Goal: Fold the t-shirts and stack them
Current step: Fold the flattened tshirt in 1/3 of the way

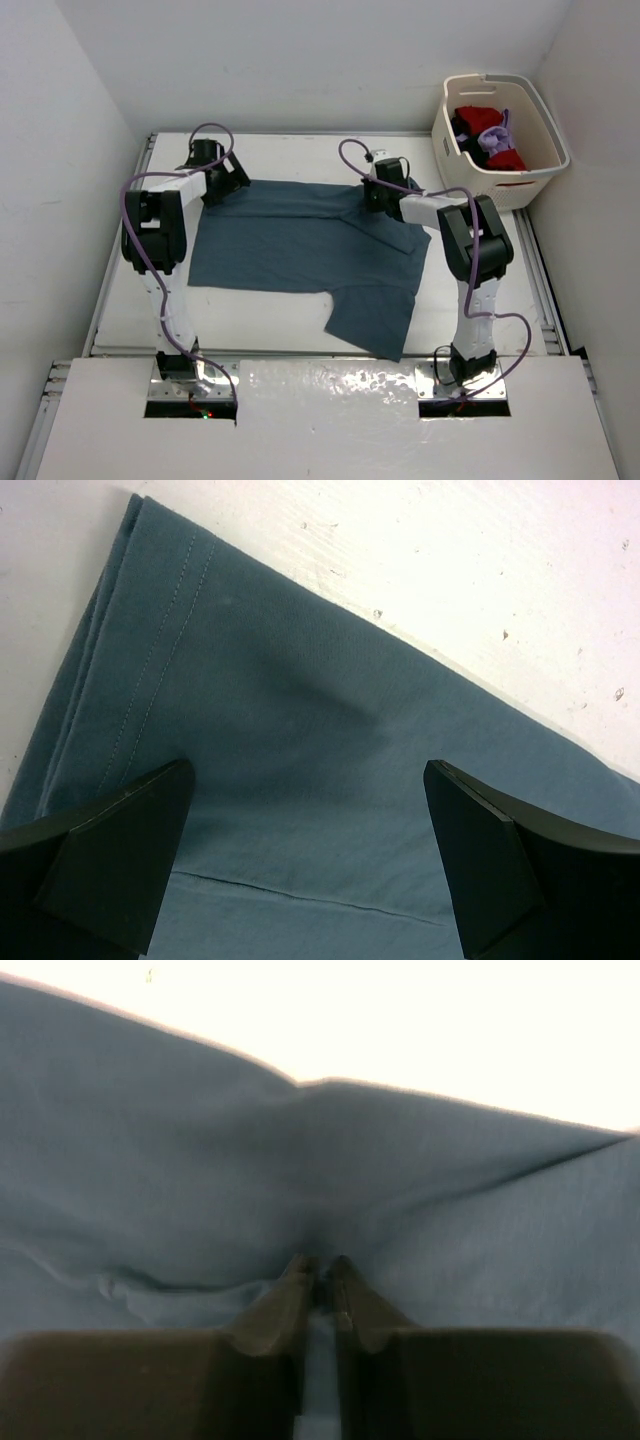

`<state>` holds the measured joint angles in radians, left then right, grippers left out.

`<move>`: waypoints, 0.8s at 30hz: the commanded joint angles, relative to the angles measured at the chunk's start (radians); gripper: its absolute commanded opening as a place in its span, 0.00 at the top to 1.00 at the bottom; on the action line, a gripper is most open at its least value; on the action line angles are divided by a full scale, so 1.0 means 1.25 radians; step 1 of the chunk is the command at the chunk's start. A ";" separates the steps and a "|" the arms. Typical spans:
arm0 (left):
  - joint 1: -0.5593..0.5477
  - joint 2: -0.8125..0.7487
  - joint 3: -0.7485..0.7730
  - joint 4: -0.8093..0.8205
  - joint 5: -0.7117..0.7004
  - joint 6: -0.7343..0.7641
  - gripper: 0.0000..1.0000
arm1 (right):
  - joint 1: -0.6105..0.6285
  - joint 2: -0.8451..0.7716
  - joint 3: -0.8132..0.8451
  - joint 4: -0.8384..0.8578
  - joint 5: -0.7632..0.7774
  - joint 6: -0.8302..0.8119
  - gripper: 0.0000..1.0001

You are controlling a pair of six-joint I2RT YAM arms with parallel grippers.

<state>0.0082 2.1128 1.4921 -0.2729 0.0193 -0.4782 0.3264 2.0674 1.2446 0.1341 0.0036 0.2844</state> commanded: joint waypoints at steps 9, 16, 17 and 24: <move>0.006 -0.002 0.021 0.015 -0.012 0.005 0.00 | 0.063 -0.149 -0.111 0.035 0.089 0.028 1.00; 0.007 -0.004 0.024 0.011 -0.012 0.011 0.00 | 0.140 -0.238 -0.238 0.055 0.168 0.139 1.00; 0.007 -0.004 0.024 0.010 -0.011 0.011 0.00 | 0.150 -0.247 -0.258 0.067 0.186 0.200 1.00; 0.007 -0.005 0.036 -0.001 -0.012 0.025 0.00 | 0.260 -0.322 -0.369 0.087 0.330 0.297 0.49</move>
<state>0.0086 2.1132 1.4944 -0.2775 0.0154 -0.4706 0.6174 1.7237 0.7883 0.2001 0.3237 0.5808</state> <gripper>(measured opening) 0.997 0.239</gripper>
